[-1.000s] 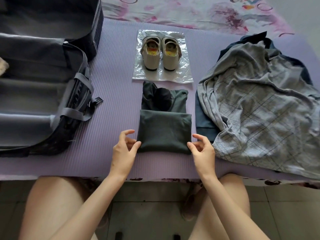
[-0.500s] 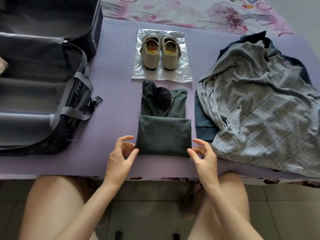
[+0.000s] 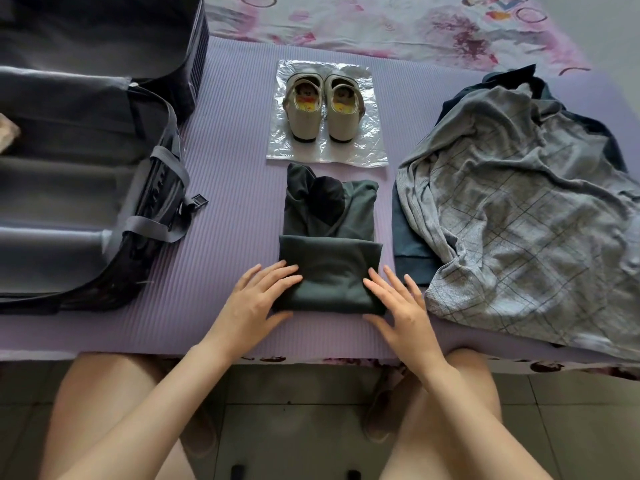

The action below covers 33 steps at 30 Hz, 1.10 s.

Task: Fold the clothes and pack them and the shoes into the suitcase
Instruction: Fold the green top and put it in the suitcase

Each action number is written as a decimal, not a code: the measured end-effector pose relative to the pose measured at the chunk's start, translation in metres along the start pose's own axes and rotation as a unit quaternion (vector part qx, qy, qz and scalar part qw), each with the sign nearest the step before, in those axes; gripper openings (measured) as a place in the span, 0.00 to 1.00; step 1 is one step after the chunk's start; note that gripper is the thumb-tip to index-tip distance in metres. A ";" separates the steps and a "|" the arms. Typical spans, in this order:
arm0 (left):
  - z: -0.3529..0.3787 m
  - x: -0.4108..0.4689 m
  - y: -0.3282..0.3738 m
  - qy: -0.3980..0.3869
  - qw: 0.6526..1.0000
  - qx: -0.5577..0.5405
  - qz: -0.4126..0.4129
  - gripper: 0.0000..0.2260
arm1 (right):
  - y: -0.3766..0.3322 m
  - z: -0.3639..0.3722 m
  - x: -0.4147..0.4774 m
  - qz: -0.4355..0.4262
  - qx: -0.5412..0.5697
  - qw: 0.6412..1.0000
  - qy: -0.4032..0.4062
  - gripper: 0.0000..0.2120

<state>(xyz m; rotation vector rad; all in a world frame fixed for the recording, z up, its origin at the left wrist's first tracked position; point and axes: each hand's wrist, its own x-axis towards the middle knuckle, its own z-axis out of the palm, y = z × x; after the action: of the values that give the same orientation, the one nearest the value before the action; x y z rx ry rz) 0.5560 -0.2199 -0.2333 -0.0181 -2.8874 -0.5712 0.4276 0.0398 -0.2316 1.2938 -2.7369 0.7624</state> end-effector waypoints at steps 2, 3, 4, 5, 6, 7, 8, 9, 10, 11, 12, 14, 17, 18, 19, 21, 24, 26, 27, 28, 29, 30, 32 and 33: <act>-0.001 0.003 -0.002 0.046 0.999 0.002 0.010 0.23 | 0.003 -0.003 0.005 -0.037 -0.036 0.998 0.038 0.18; -0.003 0.006 -0.003 0.070 0.997 0.001 0.018 0.19 | 0.002 -0.006 0.008 -0.048 -0.032 0.997 0.055 0.16; -0.005 0.009 -0.003 0.094 0.995 -0.005 0.027 0.15 | -0.001 -0.010 0.013 -0.051 -0.012 0.996 0.069 0.14; -0.009 0.014 -0.004 0.114 0.993 -0.018 0.035 0.11 | -0.004 -0.015 0.019 -0.045 0.018 0.996 0.077 0.13; -0.014 0.021 -0.004 0.132 0.990 -0.036 0.040 0.10 | -0.008 -0.021 0.025 -0.034 0.056 0.995 0.077 0.12; -0.021 0.028 -0.003 0.146 0.986 -0.066 0.036 0.11 | -0.011 -0.026 0.032 -0.019 0.100 0.992 0.077 0.12; -0.028 0.037 -0.001 0.155 0.982 -0.108 0.019 0.11 | -0.015 -0.031 0.041 -0.001 0.144 0.986 0.081 0.12; -0.037 0.048 0.003 0.159 0.975 -0.155 -0.013 0.13 | -0.018 -0.036 0.051 0.023 0.189 0.978 0.088 0.12; -0.045 0.060 0.005 0.160 0.966 -0.197 -0.052 0.14 | -0.022 -0.041 0.064 0.051 0.230 0.967 0.098 0.11; -0.052 0.074 0.007 0.166 0.956 -0.225 -0.090 0.15 | -0.025 -0.045 0.078 0.084 0.260 0.956 0.110 0.08; -0.056 0.090 0.007 0.175 0.946 -0.241 -0.128 0.15 | -0.027 -0.047 0.094 0.116 0.269 0.948 0.129 0.06; -0.059 0.125 0.003 0.187 0.926 -0.265 -0.193 0.15 | -0.029 -0.048 0.132 0.178 0.250 0.936 0.171 0.09; -0.050 0.173 -0.008 0.187 0.904 -0.248 -0.293 0.16 | -0.024 -0.037 0.188 0.255 0.188 0.931 0.182 0.17; -0.044 0.186 -0.014 0.181 0.898 -0.230 -0.328 0.16 | -0.019 -0.031 0.204 0.281 0.156 0.932 0.168 0.19; -0.037 0.196 -0.020 0.174 0.892 -0.208 -0.360 0.16 | -0.014 -0.025 0.218 0.308 0.120 0.932 0.148 0.20; -0.023 0.209 -0.033 0.155 0.885 -0.166 -0.407 0.16 | -0.005 -0.012 0.236 0.341 0.049 0.934 0.098 0.20; -0.003 0.213 -0.045 0.127 0.889 -0.104 -0.427 0.16 | 0.005 0.010 0.241 0.360 -0.042 0.931 0.048 0.20; 0.009 0.215 -0.047 0.117 0.900 -0.057 -0.416 0.16 | 0.011 0.024 0.236 0.363 -0.064 0.928 0.052 0.20; 0.012 0.217 -0.046 0.110 0.903 -0.036 -0.413 0.17 | 0.012 0.028 0.234 0.368 -0.065 0.926 0.062 0.19; 0.013 0.219 -0.046 0.103 0.904 -0.022 -0.415 0.17 | 0.014 0.030 0.232 0.373 -0.062 0.922 0.076 0.19; 0.013 0.220 -0.046 0.100 0.903 -0.019 -0.416 0.18 | 0.015 0.031 0.232 0.379 -0.052 0.919 0.092 0.18; 0.012 0.220 -0.045 0.104 0.903 -0.029 -0.416 0.18 | 0.016 0.031 0.231 0.381 -0.039 0.917 0.110 0.17; 0.008 0.215 -0.042 0.128 0.898 -0.069 -0.415 0.18 | 0.018 0.029 0.227 0.381 -0.006 0.913 0.147 0.18; 0.005 0.211 -0.041 0.140 0.893 -0.090 -0.419 0.19 | 0.018 0.027 0.224 0.387 0.017 0.908 0.161 0.19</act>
<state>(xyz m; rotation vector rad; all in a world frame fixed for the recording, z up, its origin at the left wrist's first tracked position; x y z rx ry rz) 0.3464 -0.2616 -0.2119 1.2151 -2.4309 -0.8723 0.2725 -0.1236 -0.2134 -0.0064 -2.8978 0.9364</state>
